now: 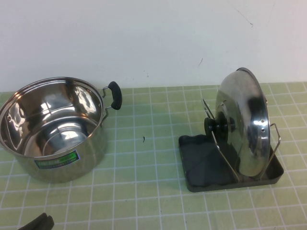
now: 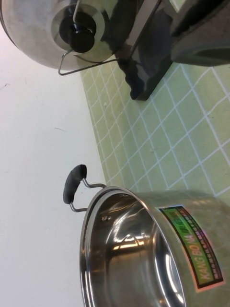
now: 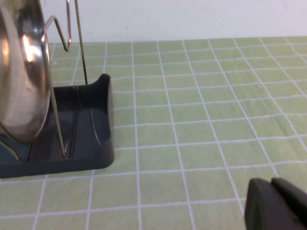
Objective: Put pot lid on rack
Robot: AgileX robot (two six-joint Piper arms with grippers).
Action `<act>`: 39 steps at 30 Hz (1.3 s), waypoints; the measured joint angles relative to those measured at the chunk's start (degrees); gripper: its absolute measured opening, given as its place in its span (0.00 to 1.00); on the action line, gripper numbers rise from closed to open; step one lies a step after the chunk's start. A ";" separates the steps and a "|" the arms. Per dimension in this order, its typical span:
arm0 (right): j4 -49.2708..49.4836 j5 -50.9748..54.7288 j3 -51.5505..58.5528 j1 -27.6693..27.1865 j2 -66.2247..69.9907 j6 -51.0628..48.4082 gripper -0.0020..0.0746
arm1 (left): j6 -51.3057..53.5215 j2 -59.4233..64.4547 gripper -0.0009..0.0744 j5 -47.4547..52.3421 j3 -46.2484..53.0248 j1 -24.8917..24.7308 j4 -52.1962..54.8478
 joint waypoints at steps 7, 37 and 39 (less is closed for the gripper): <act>0.00 0.00 0.00 0.00 0.00 0.00 0.02 | 3.29 0.00 0.01 7.53 0.40 0.00 -1.85; 0.08 0.00 0.00 0.00 0.00 0.04 0.02 | 104.79 -6.71 0.01 51.22 3.79 -2.89 -106.28; 0.08 0.00 0.00 0.00 0.00 0.04 0.02 | 103.03 -6.71 0.01 51.22 3.79 -2.89 -104.51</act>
